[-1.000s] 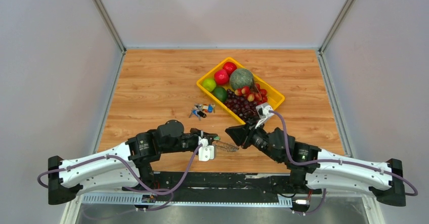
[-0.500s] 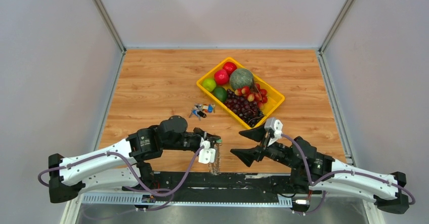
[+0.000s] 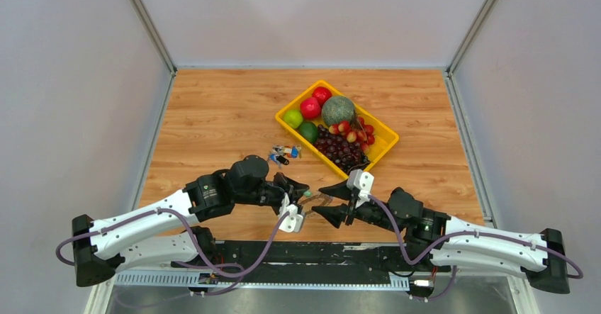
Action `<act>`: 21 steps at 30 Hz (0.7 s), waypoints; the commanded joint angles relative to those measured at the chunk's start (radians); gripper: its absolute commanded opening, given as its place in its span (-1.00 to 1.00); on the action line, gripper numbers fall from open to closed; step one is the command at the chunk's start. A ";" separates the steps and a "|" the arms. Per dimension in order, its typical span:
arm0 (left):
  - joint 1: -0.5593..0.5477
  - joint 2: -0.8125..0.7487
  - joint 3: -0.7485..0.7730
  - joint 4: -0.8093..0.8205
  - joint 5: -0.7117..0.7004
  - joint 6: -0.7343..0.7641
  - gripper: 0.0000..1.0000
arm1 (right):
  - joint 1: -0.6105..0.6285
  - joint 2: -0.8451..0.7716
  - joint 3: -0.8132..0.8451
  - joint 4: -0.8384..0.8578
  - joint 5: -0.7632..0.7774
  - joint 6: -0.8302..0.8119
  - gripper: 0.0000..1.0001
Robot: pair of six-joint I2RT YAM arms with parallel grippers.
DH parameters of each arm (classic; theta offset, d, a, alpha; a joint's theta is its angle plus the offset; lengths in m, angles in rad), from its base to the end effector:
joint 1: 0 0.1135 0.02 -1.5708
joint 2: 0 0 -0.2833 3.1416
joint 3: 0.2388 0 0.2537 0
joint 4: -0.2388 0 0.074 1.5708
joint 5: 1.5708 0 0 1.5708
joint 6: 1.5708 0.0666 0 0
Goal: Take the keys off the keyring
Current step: Remove the key from the keyring.
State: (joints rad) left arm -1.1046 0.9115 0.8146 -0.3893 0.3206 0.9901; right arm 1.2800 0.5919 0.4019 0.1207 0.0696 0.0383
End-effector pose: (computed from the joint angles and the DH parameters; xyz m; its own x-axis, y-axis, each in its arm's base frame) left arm 0.0797 -0.2050 0.3092 0.6983 0.3776 -0.6081 0.7094 -0.2515 0.6584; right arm 0.0556 0.1696 0.2742 -0.0557 -0.0528 -0.9971 -0.9344 0.3548 0.0334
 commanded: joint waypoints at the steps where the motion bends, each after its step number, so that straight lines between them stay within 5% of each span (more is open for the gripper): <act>1: 0.008 -0.015 0.027 0.055 0.053 0.068 -1.00 | -0.001 0.012 -0.011 0.188 0.013 -0.033 0.08; 21: 0.020 -0.067 -0.043 0.139 0.037 0.015 -1.00 | -0.001 0.002 -0.050 0.195 -0.030 0.034 0.10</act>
State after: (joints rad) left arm -1.0904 0.8688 0.7761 -0.3210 0.3344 1.0161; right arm 1.2797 0.5945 0.3550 0.2901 0.0433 0.0559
